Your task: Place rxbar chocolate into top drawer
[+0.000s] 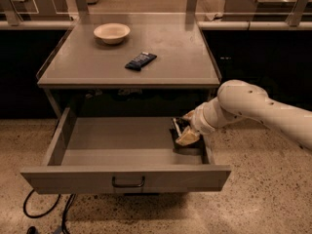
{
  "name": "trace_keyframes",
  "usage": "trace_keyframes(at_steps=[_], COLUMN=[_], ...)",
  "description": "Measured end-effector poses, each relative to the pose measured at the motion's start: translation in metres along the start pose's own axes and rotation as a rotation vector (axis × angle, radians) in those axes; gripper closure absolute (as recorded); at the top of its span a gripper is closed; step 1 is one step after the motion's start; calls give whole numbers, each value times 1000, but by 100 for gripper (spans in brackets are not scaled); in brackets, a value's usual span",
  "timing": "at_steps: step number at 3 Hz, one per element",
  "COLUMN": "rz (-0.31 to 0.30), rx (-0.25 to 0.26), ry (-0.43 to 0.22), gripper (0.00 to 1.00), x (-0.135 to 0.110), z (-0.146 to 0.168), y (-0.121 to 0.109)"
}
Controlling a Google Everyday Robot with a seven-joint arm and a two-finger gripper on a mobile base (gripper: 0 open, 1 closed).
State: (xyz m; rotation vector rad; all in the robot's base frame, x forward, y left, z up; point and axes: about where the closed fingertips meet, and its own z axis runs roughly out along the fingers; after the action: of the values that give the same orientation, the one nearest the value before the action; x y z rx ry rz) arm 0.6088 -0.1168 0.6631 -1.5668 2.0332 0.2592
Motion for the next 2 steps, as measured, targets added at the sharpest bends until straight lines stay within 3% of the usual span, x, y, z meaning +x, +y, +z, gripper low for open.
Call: trace_keyframes(at_steps=[1, 2], rz=[-31, -28], rx=[-93, -103], ry=[-28, -29], gripper=[100, 100], x=[-12, -10], z=[46, 52], y=[13, 15])
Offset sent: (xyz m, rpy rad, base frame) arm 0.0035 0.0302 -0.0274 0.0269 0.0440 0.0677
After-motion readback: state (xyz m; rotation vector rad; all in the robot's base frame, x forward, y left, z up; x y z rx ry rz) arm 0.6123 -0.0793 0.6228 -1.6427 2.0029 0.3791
